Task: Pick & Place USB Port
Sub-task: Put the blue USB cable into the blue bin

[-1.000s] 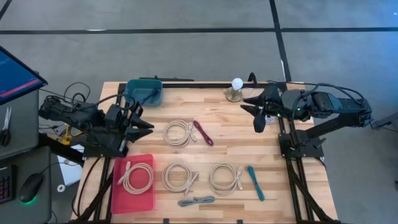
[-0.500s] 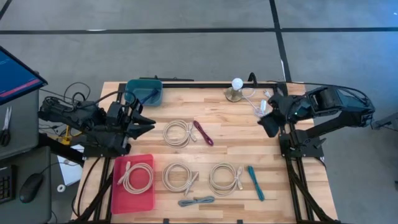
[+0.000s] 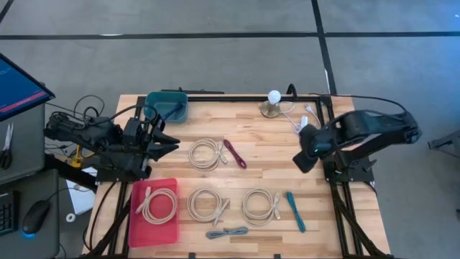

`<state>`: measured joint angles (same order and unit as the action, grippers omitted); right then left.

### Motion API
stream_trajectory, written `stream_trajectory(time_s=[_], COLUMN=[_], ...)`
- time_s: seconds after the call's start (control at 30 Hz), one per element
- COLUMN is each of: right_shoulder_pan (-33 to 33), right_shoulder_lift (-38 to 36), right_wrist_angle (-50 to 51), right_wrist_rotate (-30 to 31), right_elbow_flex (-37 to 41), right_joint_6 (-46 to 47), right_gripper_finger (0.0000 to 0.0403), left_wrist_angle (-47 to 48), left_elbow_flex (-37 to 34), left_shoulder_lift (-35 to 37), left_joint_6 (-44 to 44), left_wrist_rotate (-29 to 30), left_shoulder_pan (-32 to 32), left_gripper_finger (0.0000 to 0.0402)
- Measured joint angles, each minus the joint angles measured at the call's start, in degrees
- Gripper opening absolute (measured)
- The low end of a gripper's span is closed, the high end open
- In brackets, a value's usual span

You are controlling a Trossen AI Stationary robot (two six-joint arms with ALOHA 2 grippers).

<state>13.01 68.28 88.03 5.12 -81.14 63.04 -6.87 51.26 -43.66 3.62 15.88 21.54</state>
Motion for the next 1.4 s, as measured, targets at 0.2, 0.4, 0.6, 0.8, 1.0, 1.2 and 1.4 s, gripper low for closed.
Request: stream_trajectory(time_s=[0.2,0.4,0.6,0.8,1.0,1.2,1.4], right_shoulder_pan=[4.42,9.74,14.49,18.07,20.91,21.16,21.10], right_shoulder_lift=[6.10,11.86,16.76,17.28,17.11,17.14,17.14], right_wrist_angle=[0.42,0.64,-1.93,-13.41,-14.74,-28.21,-35.01], right_wrist_rotate=[-3.01,-6.23,-8.36,-9.82,-11.07,-14.02,-13.66], right_elbow_flex=[0.00,0.00,0.08,6.83,13.15,18.94,24.68], right_joint_6=[2.24,5.43,8.44,14.59,20.27,21.26,23.66], right_gripper_finger=[0.0145,0.0173,0.0183,0.0174,0.0164,0.0162,0.0159], left_wrist_angle=[0.15,0.42,0.46,0.70,0.85,0.95,1.48], left_elbow_flex=[0.00,0.00,0.00,0.00,0.00,0.00,0.00], left_shoulder_lift=[0.00,0.00,0.00,0.00,0.01,0.01,0.02], left_joint_6=[0.02,0.02,0.02,0.02,0.02,0.02,0.02], left_wrist_rotate=[0.00,0.00,0.00,0.00,0.00,-0.01,-0.02], left_shoulder_pan=[0.00,0.02,0.02,0.02,0.02,0.02,0.02], left_gripper_finger=[0.0067,0.0067,0.0067,0.0067,0.0067,0.0067,0.0067])
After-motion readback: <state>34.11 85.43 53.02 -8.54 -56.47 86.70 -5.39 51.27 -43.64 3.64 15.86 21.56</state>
